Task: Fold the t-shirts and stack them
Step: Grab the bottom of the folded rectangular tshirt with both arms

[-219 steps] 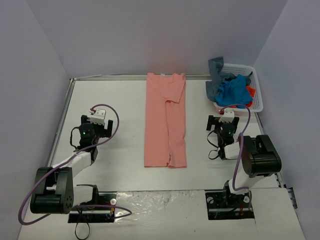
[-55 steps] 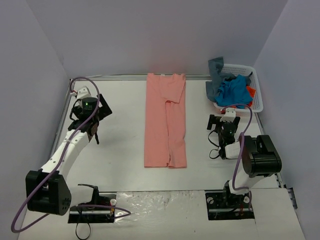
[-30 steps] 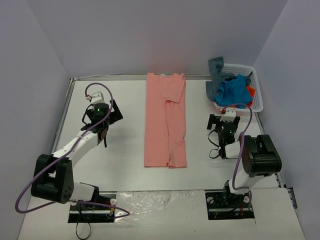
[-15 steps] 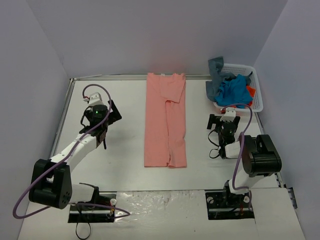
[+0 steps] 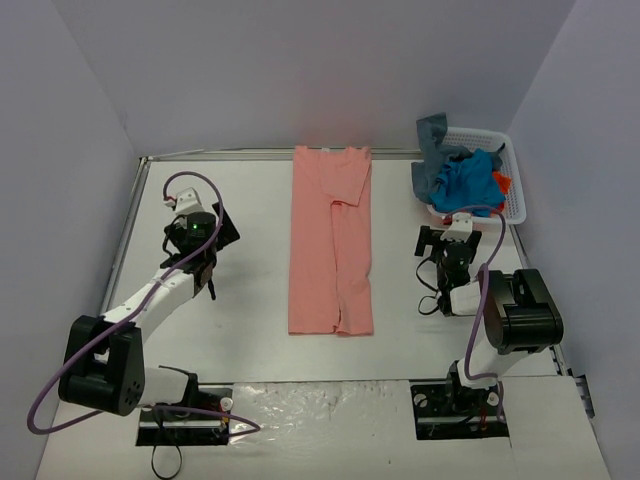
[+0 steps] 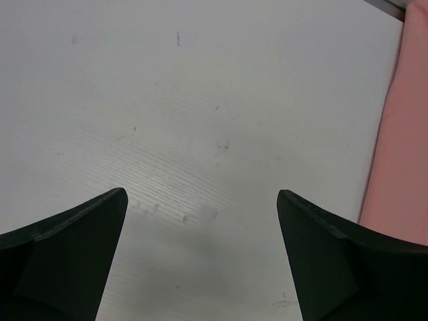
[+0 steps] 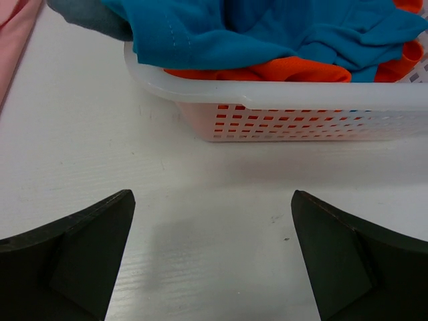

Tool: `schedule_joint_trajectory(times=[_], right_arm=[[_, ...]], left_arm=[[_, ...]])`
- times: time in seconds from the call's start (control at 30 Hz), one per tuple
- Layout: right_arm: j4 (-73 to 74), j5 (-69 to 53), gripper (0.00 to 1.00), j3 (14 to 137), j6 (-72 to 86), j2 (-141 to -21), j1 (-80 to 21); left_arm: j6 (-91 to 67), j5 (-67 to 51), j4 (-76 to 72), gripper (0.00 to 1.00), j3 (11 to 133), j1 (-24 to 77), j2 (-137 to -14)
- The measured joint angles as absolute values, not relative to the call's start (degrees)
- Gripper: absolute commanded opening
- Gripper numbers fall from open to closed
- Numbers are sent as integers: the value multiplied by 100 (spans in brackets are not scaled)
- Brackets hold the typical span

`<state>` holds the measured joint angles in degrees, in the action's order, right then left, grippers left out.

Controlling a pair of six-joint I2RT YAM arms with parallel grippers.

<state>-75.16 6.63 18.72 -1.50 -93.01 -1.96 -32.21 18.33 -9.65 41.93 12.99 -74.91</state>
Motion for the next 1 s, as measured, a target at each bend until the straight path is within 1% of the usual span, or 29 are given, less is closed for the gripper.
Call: schedule_joint_trajectory(times=[0.23,0.37,0.63,0.8,1.0], right_arm=[[-7258,808,100,1986,-196,-9078,-336],[-6923,1039,100,2224,-368,-8823,-661],[-6110,1935,100,2689,-777,-8871,-1841],[-5776,2521,100,2777,-930,-8877,-2536],[-4674,3015,100,3439,-969,-8744,-3087]], left_arm=[[-3216,1911,-939,94,4187,1302,-7518],[-3212,1911,-982,94,4176,1302,-7529],[-3214,1942,-1020,95,4152,1302,-7518],[-3221,1964,-1098,94,3924,1304,-7358],[-3295,1955,-987,94,3940,1339,-7341]])
